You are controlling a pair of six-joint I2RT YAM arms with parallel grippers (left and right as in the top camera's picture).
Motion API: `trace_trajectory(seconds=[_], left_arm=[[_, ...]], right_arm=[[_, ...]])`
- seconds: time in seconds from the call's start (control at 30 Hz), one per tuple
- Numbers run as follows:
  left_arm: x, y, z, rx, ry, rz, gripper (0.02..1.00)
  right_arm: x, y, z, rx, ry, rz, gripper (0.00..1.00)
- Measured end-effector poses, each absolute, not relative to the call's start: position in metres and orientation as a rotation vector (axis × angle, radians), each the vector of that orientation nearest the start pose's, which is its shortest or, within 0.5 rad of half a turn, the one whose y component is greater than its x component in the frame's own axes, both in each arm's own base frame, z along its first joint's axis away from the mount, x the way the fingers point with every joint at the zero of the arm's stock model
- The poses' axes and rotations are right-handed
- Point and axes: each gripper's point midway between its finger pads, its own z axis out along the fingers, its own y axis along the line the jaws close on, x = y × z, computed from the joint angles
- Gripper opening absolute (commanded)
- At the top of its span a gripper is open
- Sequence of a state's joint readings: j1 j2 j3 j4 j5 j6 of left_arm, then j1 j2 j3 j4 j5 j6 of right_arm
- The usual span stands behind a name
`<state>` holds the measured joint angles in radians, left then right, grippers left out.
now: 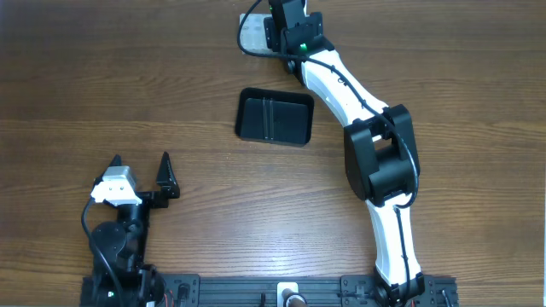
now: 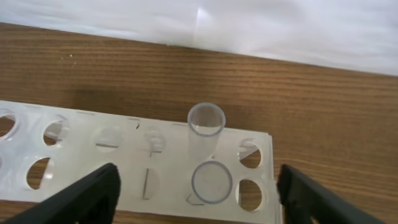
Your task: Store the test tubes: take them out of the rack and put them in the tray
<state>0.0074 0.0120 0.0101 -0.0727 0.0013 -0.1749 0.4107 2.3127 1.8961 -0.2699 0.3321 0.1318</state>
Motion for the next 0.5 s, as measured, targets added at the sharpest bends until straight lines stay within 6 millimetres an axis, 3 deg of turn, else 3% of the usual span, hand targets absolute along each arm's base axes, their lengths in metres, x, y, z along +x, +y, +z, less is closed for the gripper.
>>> trace_trajectory(seconds=[0.23, 0.5], left_arm=[[0.2463, 0.0016, 0.1579, -0.149, 1.64, -0.129, 0.998], [0.2463, 0.0016, 0.1579, -0.149, 1.64, -0.129, 0.998]], right_arm=[[0.5994, 0.2017, 0.1143, -0.148, 2.208, -0.08, 0.481], [0.5969, 0.208, 0.1141, -0.157, 2.208, -0.075, 0.325]])
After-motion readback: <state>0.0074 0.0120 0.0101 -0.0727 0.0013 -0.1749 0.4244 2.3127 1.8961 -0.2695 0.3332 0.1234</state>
